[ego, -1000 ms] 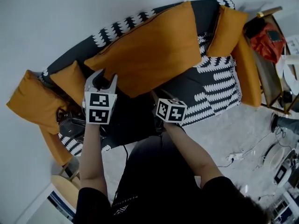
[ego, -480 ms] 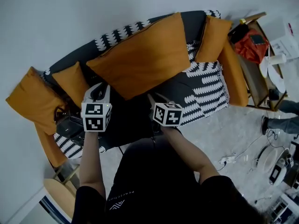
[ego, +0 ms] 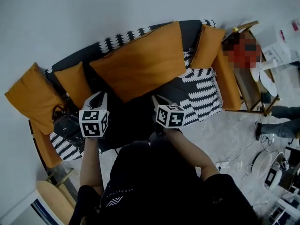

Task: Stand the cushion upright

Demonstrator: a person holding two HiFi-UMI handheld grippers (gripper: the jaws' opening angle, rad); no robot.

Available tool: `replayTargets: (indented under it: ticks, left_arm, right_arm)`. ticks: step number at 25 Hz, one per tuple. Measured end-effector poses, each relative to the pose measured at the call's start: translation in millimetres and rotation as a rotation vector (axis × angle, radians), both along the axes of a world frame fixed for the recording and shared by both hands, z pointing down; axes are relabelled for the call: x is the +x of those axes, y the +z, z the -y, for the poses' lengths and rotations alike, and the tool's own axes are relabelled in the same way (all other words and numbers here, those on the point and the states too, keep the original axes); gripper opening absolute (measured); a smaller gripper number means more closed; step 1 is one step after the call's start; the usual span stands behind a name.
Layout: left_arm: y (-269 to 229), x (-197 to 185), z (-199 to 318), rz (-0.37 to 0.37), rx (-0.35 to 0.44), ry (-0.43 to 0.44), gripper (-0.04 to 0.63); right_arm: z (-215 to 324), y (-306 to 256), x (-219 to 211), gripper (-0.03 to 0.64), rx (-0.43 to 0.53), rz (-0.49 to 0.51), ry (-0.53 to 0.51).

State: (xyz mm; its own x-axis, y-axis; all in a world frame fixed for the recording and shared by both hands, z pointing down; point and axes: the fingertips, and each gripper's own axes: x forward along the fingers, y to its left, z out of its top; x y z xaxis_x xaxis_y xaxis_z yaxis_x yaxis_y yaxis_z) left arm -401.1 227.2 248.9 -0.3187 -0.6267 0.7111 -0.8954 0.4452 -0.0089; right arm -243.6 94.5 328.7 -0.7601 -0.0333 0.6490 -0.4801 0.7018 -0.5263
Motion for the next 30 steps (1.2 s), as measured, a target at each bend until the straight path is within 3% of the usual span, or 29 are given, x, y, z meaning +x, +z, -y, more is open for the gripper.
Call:
replayTargets:
  ticks: [22, 30]
  left_arm:
    - [-14.0, 33.4, -39.8, -0.040, 0.078, -0.080, 0.009]
    - [-13.0, 33.0, -42.7, -0.046, 0.078, -0.083, 0.009]
  right_arm:
    - [-21.5, -47.3, 23.0, -0.008, 0.104, 0.028, -0.073]
    - [-15.3, -58.2, 25.2, -0.008, 0.098, 0.074, -0.028]
